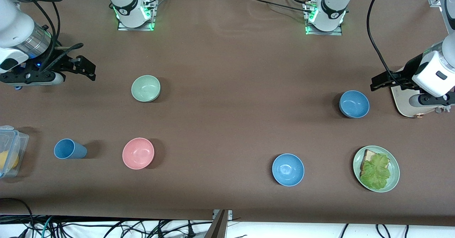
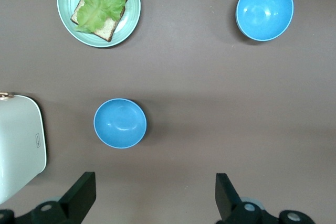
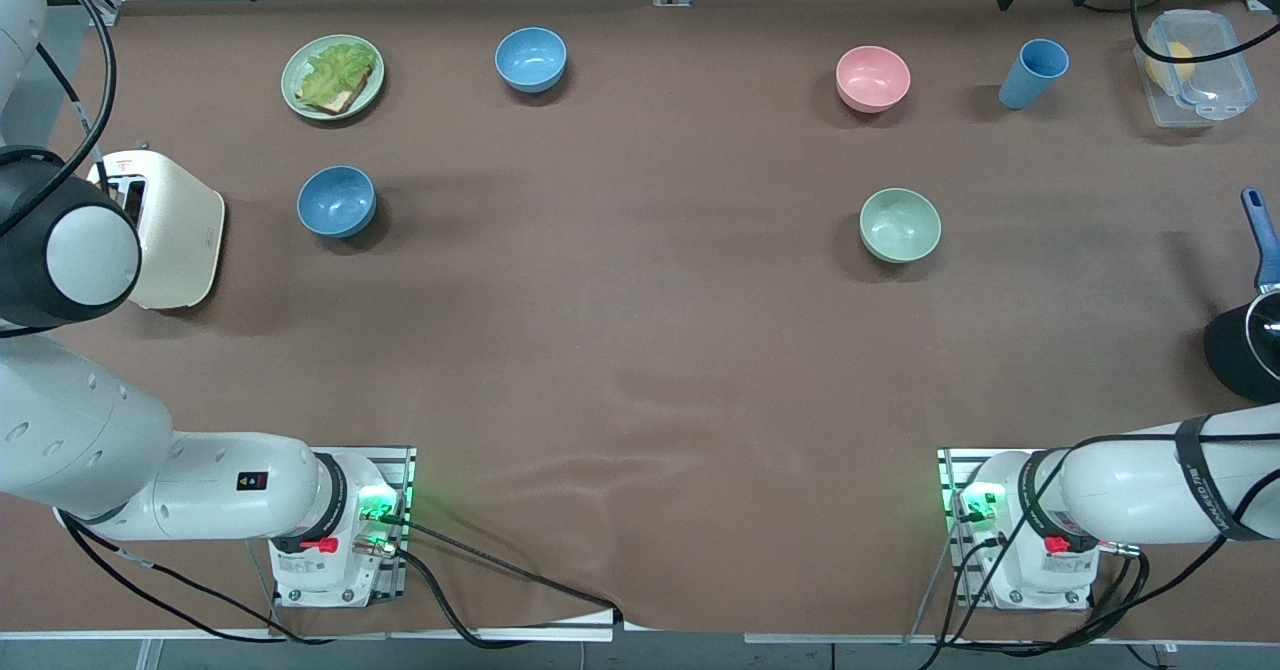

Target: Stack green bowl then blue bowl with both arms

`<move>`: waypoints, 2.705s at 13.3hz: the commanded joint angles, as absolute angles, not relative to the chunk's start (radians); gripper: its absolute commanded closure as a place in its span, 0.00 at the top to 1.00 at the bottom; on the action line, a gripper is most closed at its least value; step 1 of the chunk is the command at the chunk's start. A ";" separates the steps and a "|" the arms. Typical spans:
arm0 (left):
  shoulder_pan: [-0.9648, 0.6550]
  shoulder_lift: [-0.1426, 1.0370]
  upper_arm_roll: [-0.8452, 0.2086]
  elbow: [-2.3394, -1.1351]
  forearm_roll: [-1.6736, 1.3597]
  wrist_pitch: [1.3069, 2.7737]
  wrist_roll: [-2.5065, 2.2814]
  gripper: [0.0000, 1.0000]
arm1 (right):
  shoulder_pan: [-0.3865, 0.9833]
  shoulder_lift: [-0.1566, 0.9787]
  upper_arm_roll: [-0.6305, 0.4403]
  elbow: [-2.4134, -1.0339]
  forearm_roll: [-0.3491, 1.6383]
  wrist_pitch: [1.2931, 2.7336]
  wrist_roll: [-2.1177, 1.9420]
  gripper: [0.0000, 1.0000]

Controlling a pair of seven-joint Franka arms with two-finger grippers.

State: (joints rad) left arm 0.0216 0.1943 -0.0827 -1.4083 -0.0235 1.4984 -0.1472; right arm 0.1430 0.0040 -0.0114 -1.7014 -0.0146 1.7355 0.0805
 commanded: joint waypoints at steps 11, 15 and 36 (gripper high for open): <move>0.032 0.199 -0.087 -1.405 -0.052 1.488 -0.150 1.00 | 0.141 0.020 -0.002 -1.635 -0.054 1.618 0.051 1.00; 0.031 0.199 -0.087 -1.405 -0.052 1.488 -0.150 1.00 | 0.143 0.026 0.002 -1.637 -0.052 1.615 0.045 1.00; 0.029 0.199 -0.087 -1.405 -0.051 1.488 -0.150 1.00 | 0.160 0.040 0.003 -1.649 -0.046 1.623 0.051 1.00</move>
